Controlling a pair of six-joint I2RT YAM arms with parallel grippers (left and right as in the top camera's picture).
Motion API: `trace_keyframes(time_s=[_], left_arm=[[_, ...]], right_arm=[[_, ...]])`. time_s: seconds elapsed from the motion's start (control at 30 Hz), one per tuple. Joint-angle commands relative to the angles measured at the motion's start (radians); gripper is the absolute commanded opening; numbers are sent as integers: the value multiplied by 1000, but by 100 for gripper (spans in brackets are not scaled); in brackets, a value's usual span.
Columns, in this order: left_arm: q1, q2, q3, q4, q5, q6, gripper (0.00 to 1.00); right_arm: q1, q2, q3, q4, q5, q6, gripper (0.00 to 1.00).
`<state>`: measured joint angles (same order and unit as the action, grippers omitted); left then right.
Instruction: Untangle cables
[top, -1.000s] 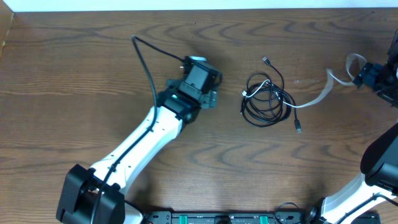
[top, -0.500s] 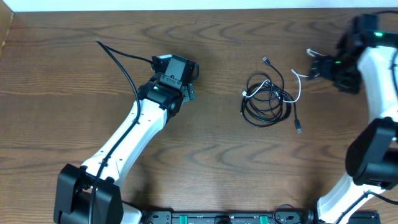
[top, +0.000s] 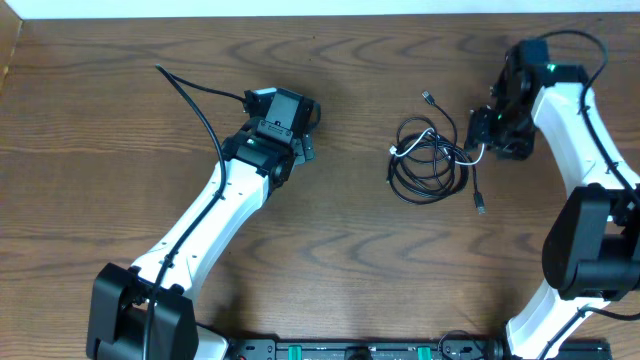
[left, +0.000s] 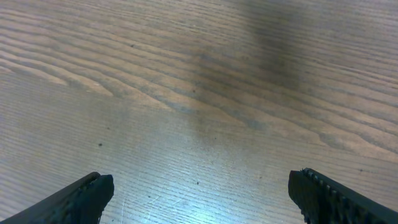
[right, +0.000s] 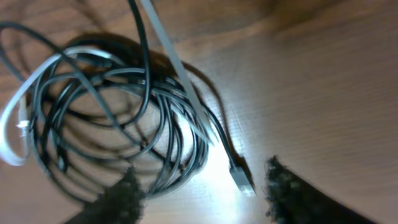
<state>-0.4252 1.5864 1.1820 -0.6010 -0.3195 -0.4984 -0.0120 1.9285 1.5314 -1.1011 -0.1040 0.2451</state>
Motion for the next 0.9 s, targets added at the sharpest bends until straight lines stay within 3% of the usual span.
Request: trace_keyframes(time_s=[0.0, 0.1, 0.4, 0.87], left_arm=[[5, 7, 0, -1, -7, -13, 97], [5, 7, 0, -1, -7, -13, 96], [5, 7, 0, -1, -7, -13, 97], [5, 7, 0, -1, -7, -12, 96]], right_arm=[[-3, -15, -106, 71, -34, 0, 52], [-3, -15, -157, 135, -42, 0, 40], [-3, -15, -167, 200, -46, 1, 28], [-3, -13, -207, 272, -45, 0, 28]])
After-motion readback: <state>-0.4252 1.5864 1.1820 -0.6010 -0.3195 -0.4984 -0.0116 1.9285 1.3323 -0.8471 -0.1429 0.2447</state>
